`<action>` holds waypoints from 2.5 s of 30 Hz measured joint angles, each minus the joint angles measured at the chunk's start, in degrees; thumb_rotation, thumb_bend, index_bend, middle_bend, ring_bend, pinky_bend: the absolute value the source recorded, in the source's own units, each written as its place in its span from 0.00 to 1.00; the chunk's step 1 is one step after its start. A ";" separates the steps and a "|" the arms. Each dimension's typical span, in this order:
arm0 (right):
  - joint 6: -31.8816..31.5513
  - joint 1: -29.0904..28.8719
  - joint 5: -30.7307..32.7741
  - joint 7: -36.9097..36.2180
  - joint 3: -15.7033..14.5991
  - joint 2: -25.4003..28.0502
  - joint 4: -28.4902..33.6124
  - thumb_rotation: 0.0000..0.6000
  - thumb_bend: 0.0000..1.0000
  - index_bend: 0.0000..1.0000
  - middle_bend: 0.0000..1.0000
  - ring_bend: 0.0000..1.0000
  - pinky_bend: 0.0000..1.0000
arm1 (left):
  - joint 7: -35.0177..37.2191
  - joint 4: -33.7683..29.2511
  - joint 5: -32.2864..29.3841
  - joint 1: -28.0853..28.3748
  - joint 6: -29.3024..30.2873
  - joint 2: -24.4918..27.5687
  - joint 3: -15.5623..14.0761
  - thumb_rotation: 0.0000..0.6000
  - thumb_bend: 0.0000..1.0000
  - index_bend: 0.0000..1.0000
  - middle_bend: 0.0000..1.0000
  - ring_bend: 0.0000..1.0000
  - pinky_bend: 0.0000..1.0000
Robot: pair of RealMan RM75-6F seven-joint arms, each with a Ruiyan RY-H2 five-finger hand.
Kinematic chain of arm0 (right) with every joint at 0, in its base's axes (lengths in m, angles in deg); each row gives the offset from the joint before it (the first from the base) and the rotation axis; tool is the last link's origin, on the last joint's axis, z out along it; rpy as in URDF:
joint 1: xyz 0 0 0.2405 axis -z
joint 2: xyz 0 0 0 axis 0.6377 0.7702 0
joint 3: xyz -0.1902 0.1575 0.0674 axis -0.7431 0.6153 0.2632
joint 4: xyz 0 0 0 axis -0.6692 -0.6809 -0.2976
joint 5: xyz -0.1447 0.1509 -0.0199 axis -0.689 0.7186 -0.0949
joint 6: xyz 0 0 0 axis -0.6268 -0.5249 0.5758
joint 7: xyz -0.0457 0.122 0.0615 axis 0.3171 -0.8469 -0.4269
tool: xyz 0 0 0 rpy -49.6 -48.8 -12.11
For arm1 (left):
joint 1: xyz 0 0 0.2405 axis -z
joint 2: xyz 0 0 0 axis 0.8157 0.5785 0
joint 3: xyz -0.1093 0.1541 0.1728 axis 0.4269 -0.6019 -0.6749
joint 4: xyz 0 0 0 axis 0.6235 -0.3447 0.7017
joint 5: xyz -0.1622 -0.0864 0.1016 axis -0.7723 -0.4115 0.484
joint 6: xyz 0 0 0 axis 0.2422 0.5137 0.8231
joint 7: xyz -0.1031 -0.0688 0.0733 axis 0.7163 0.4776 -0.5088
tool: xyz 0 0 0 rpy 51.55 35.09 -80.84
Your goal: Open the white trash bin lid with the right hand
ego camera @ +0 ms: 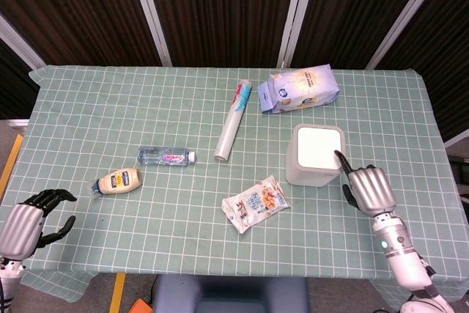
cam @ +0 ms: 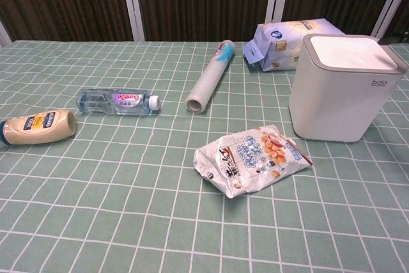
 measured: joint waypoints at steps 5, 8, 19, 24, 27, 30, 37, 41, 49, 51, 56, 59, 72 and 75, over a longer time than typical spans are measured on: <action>1.57 -1.78 2.69 2.27 -0.29 -0.74 0.28 1.00 0.58 0.03 0.74 0.73 0.63 | -0.07 -0.11 0.29 -0.01 0.10 0.03 -0.11 1.00 0.35 0.41 0.37 0.35 0.53; 1.81 -2.35 3.33 2.77 -0.85 -1.07 0.22 1.00 0.58 0.04 0.74 0.73 0.63 | -0.07 -0.13 0.13 -0.02 0.01 0.04 -0.06 1.00 0.35 0.41 0.37 0.35 0.53; 1.99 -3.12 3.99 2.19 -2.83 -1.40 -0.80 1.00 0.57 0.04 0.74 0.73 0.63 | -0.06 -0.16 0.18 -0.04 -0.05 0.09 -0.09 1.00 0.35 0.41 0.37 0.35 0.53; 1.52 -3.16 3.90 1.23 -3.20 -1.18 -1.01 1.00 0.58 0.04 0.74 0.73 0.63 | -0.11 -0.17 0.24 -0.03 -0.03 0.07 -0.09 1.00 0.35 0.41 0.37 0.35 0.53; 0.99 -3.08 3.38 0.33 -3.30 -0.96 -1.03 1.00 0.58 0.04 0.74 0.73 0.63 | -0.16 -0.16 0.20 -0.01 -0.15 0.05 -0.11 1.00 0.35 0.41 0.37 0.35 0.53; -0.17 -2.74 1.79 -1.51 -3.29 -0.68 -0.84 1.00 0.58 0.03 0.74 0.70 0.63 | -0.22 -0.18 0.20 0.03 -0.26 0.05 -0.12 1.00 0.35 0.41 0.37 0.35 0.53; -6.53 -0.35 -7.77 -10.95 -3.73 0.48 -0.95 1.00 0.52 0.00 0.43 0.41 0.51 | -0.27 -0.18 0.20 0.05 -0.37 0.04 -0.15 1.00 0.35 0.41 0.37 0.35 0.53; -12.35 2.17 -12.92 -16.37 -4.38 1.24 -2.25 1.00 0.47 0.00 0.26 0.25 0.42 | -0.38 -0.24 0.23 0.07 -0.43 0.03 -0.18 1.00 0.35 0.41 0.37 0.35 0.53; -25.71 8.44 -16.91 -24.32 -4.26 0.14 -9.12 1.00 0.31 0.00 0.11 0.06 0.06 | -0.88 -0.29 0.22 0.15 -0.81 -0.07 -0.26 1.00 0.35 0.41 0.37 0.35 0.53; -29.54 10.83 -17.08 -27.00 -4.10 -0.74 -12.17 1.00 0.26 0.00 0.08 0.03 0.05 | -1.08 -0.33 0.25 0.21 -0.98 -0.12 -0.31 1.00 0.35 0.41 0.37 0.35 0.53; -31.02 15.18 -14.78 -30.26 -4.70 -0.91 -14.58 1.00 0.19 0.00 0.02 0.00 0.05 | -2.00 -0.36 0.31 0.45 -1.78 -0.39 -0.50 1.00 0.35 0.41 0.37 0.35 0.53; -28.72 15.61 -12.75 -30.52 -5.17 -0.28 -13.94 1.00 0.18 0.00 0.01 0.00 0.05 | -2.76 -0.40 0.44 0.75 -2.70 -0.62 -0.76 1.00 0.35 0.41 0.37 0.35 0.53; -22.12 14.81 -13.12 -26.32 -6.26 0.61 -12.28 1.00 0.18 0.00 0.01 0.00 0.05 | -3.01 -0.39 0.29 0.96 -2.90 -0.69 -0.83 1.00 0.35 0.41 0.37 0.35 0.53; -21.65 14.85 -12.97 -26.09 -6.19 0.65 -12.09 1.00 0.18 0.00 0.01 0.00 0.05 | -2.88 -0.33 0.28 0.94 -2.77 -0.67 -0.77 1.00 0.35 0.41 0.37 0.35 0.53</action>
